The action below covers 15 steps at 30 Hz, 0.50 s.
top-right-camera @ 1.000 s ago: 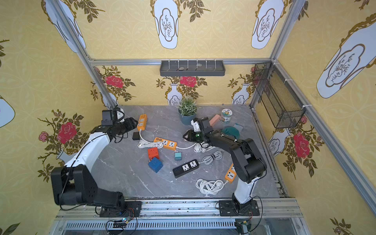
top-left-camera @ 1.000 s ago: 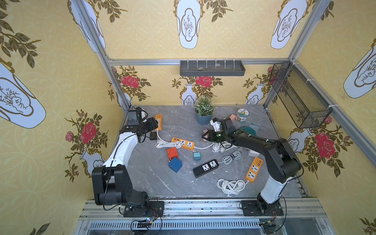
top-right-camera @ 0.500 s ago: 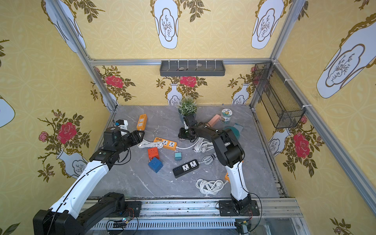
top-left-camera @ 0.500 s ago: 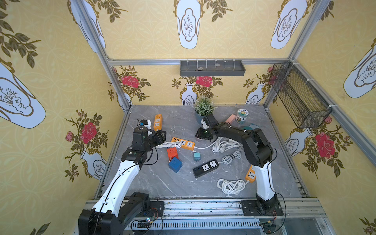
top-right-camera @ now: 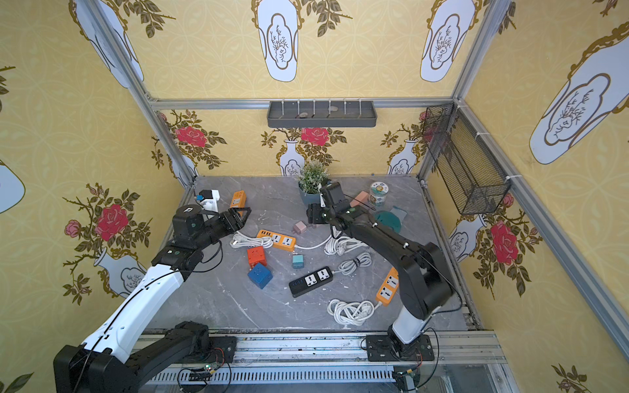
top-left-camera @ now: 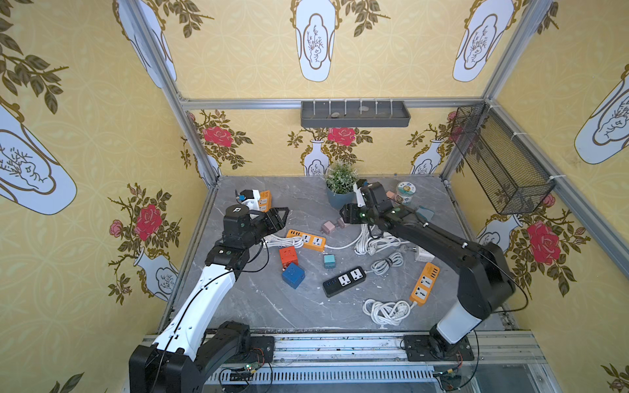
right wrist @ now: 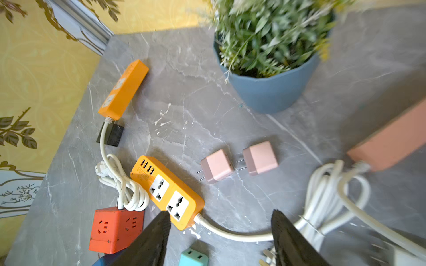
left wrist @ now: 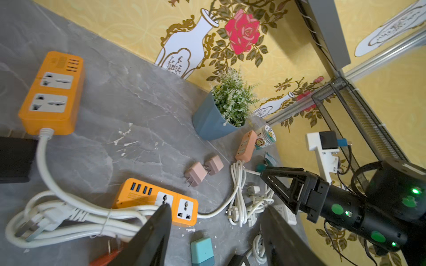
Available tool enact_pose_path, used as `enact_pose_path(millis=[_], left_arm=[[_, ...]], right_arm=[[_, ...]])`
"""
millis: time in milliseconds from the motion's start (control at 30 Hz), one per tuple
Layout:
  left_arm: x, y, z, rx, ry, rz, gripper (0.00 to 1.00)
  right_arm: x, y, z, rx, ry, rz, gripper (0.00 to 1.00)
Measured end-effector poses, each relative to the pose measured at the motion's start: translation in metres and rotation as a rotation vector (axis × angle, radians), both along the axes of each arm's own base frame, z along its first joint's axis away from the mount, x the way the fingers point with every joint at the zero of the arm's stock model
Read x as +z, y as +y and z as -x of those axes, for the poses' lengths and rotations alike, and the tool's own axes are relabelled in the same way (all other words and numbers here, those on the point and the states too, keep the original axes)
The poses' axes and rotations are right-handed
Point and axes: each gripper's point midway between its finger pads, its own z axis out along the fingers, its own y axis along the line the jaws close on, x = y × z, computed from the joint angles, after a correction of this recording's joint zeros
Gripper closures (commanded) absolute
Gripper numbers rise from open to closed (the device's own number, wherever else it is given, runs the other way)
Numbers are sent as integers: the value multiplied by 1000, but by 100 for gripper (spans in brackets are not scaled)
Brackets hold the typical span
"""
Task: Pull the plug off the socket
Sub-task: Pick up the socket from the center of the board.
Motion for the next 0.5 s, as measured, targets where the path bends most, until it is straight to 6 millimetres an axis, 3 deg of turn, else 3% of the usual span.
enact_pose_path(millis=[133,267,333,400,500], left_arm=[[3,-28,-1,-93,-31,-44,33],[-3,-50,-4,-137,-61,-144,32],[-11,-50,-7,-127,-64,-194,32],[-22,-42,-12,-86,-56,-243,27],[-40,-27,-15,-22,-28,-316,3]], right_arm=[[4,-80,-7,-196,-42,-36,27],[-16,-162,-17,-423,37,-162,27],[-29,-183,-18,-488,91,-220,27],[-36,-188,-20,-507,134,-268,25],[-51,-187,-31,-519,208,-308,24]])
